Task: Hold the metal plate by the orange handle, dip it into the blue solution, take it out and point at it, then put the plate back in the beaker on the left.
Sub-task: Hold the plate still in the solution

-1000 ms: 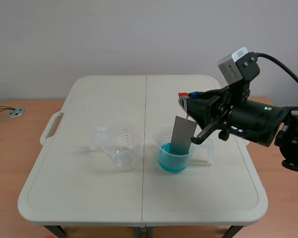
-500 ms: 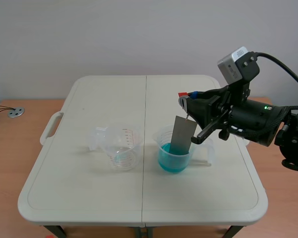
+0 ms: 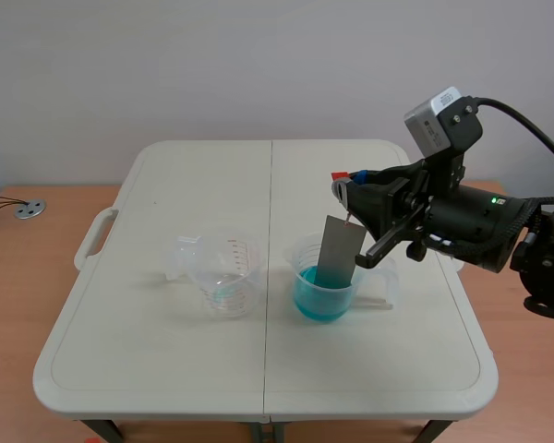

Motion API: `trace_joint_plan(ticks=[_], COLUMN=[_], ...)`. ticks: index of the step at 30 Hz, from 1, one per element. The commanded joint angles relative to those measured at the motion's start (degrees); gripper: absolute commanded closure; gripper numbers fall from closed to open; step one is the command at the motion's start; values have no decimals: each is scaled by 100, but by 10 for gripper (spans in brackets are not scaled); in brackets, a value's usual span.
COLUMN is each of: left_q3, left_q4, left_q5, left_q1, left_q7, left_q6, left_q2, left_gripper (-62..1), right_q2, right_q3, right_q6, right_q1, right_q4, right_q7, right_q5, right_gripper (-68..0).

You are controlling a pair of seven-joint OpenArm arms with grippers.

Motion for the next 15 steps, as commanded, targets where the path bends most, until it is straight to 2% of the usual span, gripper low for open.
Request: trace_joint_plan(ticks=[1,15], left_q3=[-52,-52], left_q4=[17,17], left_q5=[-26,-26], left_q1=[46,46], left_q7=[-50,-48], left_q6=[-31,-31], left_q2=[13,13], left_gripper=[-30,-30], right_q2=[0,2], right_q3=[-33,-31], right_q6=[4,2], right_q1=[109,109], right_q4=[92,94], right_q7=[85,236], right_q5=[46,46], right_gripper=[-13,-13])
